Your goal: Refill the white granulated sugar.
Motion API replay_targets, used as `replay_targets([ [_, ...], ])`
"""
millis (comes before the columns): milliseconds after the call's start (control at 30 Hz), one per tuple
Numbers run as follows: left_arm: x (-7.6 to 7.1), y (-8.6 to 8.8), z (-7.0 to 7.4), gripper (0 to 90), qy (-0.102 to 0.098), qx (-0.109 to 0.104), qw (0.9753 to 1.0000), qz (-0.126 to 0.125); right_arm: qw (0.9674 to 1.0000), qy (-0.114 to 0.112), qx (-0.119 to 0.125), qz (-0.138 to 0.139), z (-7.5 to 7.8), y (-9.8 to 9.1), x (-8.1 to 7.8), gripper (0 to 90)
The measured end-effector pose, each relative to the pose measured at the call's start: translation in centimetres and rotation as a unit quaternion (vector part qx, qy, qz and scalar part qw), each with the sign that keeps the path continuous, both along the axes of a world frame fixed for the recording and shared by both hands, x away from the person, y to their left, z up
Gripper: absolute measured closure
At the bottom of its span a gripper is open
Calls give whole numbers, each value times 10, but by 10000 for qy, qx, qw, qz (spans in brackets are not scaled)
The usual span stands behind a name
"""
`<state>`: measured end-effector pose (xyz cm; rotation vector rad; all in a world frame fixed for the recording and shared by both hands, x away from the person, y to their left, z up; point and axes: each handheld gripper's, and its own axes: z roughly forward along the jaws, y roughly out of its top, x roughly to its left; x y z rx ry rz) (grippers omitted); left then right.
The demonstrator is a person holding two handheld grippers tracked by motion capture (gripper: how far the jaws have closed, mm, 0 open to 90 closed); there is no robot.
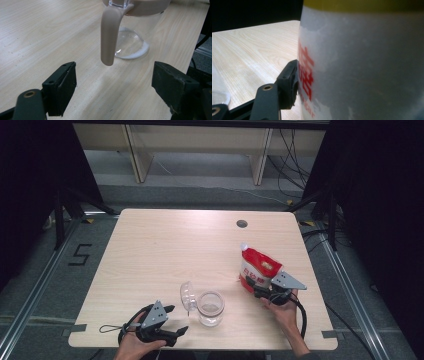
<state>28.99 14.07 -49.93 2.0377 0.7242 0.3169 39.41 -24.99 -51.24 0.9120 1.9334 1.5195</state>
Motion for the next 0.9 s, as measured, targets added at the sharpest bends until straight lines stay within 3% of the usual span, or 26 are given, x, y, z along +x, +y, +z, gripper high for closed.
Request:
replay_targets([
  [133, 0, 0, 0, 196, -9, 50, 10000, -12, 10000, -14, -15, -40, -2, 0, 2, 396],
  [233, 0, 0, 0, 196, -43, 82, 10000, -26, 10000, 44, -15, 79, -1, -1, 2, 402],
  [267, 0, -1, -2, 196, -101, 21, 9999, -23, 9999, -47, -76, 116, -2, -2, 4, 403],
  [300, 0, -1, -2, 196, -70, 57, 9999, -46, 9999, -83, -92, 120, -2, -2, 4, 402],
  [333, 0, 0, -1, 196, -7, 109, 9999, -85, 10000, 19, -25, 91, -2, -1, 2, 402],
  [567, 0, 0, -1, 196, 1, 63, 9999, -85, 10000, -55, 4, 28, -4, 1, 4, 401],
  [633, 0, -1, -1, 196, -26, 46, 10000, -67, 9999, 129, -87, 67, -2, 0, 3, 414],
  [700, 0, 0, 1, 196, -15, 57, 10000, -76, 9999, 13, -95, 95, -1, 1, 4, 427],
  [767, 0, 0, -1, 196, -43, -98, 9999, 7, 9995, -110, -277, 65, 1, 1, 3, 436],
  [800, 2, 2, 0, 196, -66, 86, 9999, -46, 9998, 52, -216, 2, 2, 4, -1, 438],
  [833, 1, 1, -1, 196, -51, -15, 10000, -43, 9993, -94, -355, -8, 4, 5, 0, 441],
  [900, 0, 1, 0, 196, -38, -4, 10000, -18, 9981, -260, -560, 76, 7, 6, -1, 445],
])
